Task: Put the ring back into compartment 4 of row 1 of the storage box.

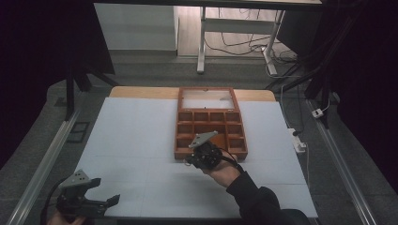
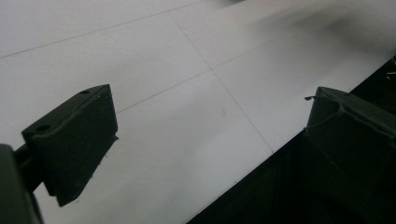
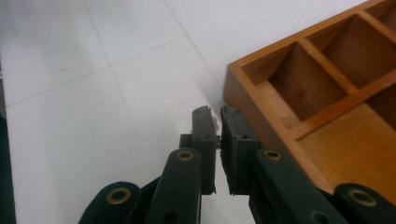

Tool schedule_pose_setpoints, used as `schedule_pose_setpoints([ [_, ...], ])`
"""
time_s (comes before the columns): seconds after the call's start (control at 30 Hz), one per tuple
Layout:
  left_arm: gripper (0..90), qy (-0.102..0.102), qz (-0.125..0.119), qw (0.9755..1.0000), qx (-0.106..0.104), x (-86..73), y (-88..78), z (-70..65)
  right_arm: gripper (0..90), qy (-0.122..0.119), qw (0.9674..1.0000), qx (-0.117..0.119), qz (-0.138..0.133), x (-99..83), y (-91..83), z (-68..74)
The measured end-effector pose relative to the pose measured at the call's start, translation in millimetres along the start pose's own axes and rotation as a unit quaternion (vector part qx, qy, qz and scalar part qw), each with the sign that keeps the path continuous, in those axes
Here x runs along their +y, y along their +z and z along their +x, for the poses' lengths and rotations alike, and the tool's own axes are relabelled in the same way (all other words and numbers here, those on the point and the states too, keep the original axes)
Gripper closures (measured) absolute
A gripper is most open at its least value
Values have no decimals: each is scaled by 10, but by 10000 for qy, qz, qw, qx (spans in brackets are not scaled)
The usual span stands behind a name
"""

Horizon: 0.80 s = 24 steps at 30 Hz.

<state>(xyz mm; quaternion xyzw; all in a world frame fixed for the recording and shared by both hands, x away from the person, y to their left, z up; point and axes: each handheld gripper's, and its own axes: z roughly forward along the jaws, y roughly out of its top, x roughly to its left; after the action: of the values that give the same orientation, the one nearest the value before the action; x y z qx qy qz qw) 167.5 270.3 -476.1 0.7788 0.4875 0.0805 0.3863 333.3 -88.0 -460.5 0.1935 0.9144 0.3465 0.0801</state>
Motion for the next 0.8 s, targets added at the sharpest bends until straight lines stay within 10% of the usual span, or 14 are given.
schedule_pose_setpoints([
  [0.8,23,-13,-8,10000,-20,-1,-5,4,845,629,9960,-621,-162,-127,-252,-515],
])
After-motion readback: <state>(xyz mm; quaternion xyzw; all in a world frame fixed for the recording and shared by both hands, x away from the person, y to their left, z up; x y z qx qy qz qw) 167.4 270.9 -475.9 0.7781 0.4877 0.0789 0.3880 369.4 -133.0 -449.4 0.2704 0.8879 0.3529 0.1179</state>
